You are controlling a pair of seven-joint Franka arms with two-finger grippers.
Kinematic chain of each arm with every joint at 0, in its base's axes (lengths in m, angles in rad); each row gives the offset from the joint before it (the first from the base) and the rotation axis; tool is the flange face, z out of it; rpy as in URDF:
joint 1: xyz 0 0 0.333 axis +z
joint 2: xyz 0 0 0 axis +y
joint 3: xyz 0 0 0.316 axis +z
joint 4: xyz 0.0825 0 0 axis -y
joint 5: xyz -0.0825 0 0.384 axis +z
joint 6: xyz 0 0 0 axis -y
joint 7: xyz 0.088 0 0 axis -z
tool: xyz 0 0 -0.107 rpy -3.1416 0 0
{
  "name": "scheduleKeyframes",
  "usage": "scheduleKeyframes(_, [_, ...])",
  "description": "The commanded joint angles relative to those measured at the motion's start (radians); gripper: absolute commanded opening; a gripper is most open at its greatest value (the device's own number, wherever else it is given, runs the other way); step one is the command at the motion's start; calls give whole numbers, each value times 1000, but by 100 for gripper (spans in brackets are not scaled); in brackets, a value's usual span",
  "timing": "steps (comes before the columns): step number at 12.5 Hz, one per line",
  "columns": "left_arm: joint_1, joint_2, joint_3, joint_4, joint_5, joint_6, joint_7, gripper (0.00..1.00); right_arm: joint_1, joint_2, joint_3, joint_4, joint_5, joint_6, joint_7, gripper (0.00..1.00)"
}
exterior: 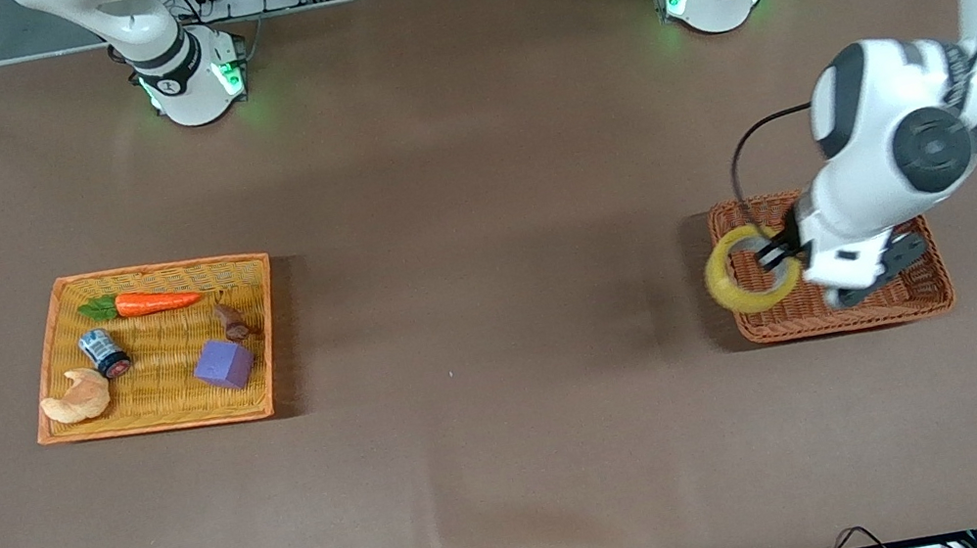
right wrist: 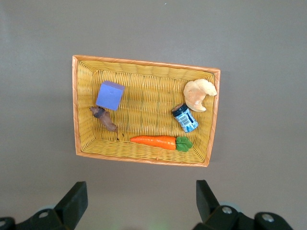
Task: Transfer tape with both arms
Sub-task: 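Carry the tape with the left gripper and lower it into the basket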
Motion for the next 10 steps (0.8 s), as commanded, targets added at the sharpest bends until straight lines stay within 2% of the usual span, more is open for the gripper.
scheduleKeyframes(1, [130,-64,-15,-102,20,9,100,0,4,-3,4,-7,-19,6,4,100])
scheduleKeyframes(4, [258,-10,-15,-134,20,79,250,0,4,-3,6,-7,-17,12,9,100])
scheduleKeyframes(8, [266,73,-10,-205,26,226,253,0,-1,-1,4,-14,-5,17,10,100])
scheduleKeyframes(10, [267,107,-10,-226,76,260,253,0,-1,-1,4,-14,-5,15,10,100])
